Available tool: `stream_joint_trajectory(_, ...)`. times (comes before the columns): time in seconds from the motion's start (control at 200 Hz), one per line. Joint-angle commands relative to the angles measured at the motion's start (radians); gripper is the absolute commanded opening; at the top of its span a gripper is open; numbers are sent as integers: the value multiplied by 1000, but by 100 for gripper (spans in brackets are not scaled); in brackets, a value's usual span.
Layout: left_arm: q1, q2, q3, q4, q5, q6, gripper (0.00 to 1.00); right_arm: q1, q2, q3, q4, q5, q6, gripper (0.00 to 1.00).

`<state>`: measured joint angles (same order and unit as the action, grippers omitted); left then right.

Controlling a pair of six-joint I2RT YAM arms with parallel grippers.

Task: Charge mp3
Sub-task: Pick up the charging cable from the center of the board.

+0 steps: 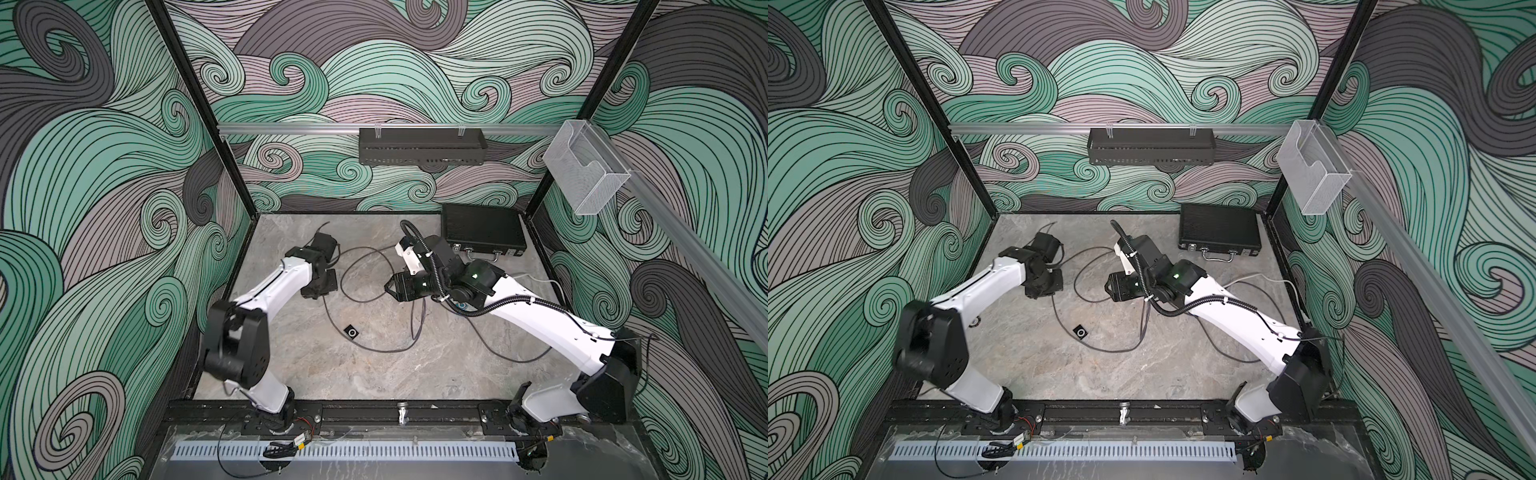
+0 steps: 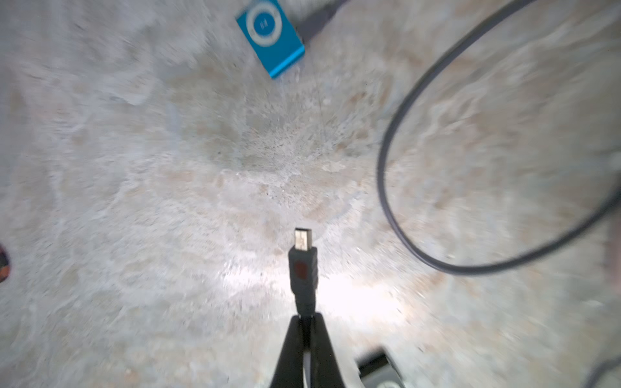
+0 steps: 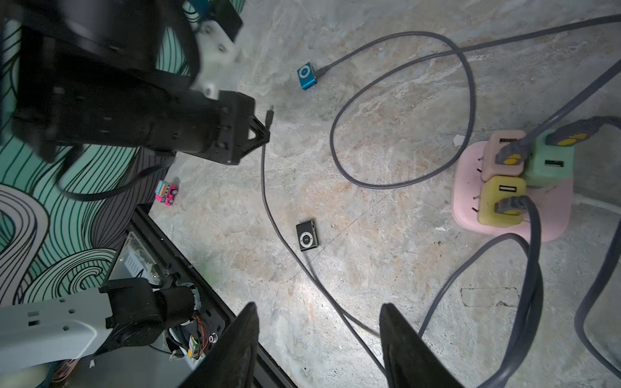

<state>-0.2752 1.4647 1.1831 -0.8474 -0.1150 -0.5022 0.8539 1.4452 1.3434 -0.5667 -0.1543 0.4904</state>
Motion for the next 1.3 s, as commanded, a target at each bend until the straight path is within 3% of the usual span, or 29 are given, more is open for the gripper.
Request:
stream_joint_trajectory(0.0,-2,-178,5,-150,115,-94,0,33,-17,-17,132,-24,0,58)
stream_joint_trajectory(0.105,-18,-332,-39,-148,213,-167,0,73,-4,-28,217,-24,-21,60)
stream_joint_trajectory(0.315,-93,-518,-109,-119,268,-321,0,176,85,-61,483,-46,-77,64)
stream_joint_trajectory(0.495,-121,-573,-120,-109,264,-375,0,230,193,-24,530,-102,-124,64)
stream_joint_trajectory(0.711,-133,-563,-103,-106,284,-380,0,240,210,-59,540,-108,-126,60)
stream_joint_trajectory(0.806,-148,-554,-113,-95,301,-391,0,240,224,-56,545,-106,-129,49)
stream_joint_trajectory(0.881,-164,-557,-117,-85,312,-396,0,239,237,-45,546,-112,-142,17)
stream_joint_trajectory(0.936,-167,-564,-105,-83,319,-383,3,238,239,-35,523,-117,-160,0)
stream_joint_trajectory(1.041,-167,-584,-77,-48,327,-338,8,237,206,-45,475,-128,-207,0)
stream_joint_trajectory(1.151,-160,-594,-37,-14,345,-256,32,219,134,-103,459,-192,-261,0)
stream_joint_trajectory(1.291,-141,-565,76,-76,369,-128,38,179,28,-179,438,-345,-306,0)
